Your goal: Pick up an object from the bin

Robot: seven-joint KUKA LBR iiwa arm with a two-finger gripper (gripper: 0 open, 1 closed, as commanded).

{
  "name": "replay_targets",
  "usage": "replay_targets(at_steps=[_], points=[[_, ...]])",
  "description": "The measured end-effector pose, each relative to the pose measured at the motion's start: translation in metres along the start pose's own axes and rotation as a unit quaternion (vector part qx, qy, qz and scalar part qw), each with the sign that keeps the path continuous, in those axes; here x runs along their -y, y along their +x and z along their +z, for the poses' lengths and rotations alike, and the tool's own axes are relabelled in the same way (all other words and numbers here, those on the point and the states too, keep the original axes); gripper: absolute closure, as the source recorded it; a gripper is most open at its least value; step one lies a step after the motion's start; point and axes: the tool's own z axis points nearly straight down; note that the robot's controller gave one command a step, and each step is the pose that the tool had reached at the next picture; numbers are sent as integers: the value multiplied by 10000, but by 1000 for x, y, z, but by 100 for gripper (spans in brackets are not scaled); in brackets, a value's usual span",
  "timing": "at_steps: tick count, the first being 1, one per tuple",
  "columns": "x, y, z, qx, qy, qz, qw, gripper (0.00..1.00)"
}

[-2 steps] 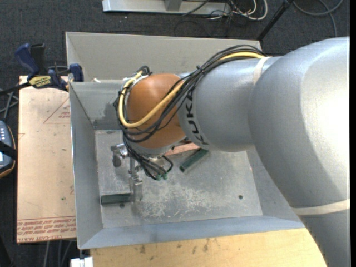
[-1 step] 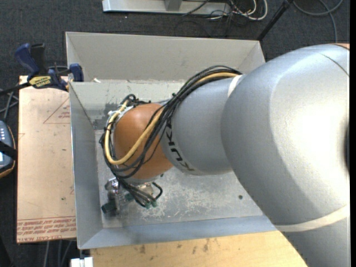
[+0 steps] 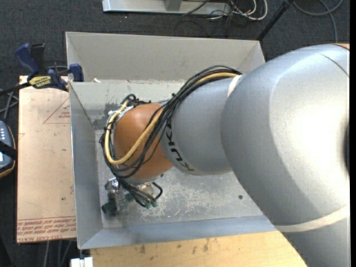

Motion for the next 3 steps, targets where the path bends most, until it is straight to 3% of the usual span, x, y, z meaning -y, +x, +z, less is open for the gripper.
replay_targets(at_steps=[1, 2, 3], points=[[-4, -6, -48, -14, 5, -140, 9999, 100], [12, -4, -123, -2, 3, -85, 10000, 100], [11, -5, -72, -1, 5, -52, 10000, 0]])
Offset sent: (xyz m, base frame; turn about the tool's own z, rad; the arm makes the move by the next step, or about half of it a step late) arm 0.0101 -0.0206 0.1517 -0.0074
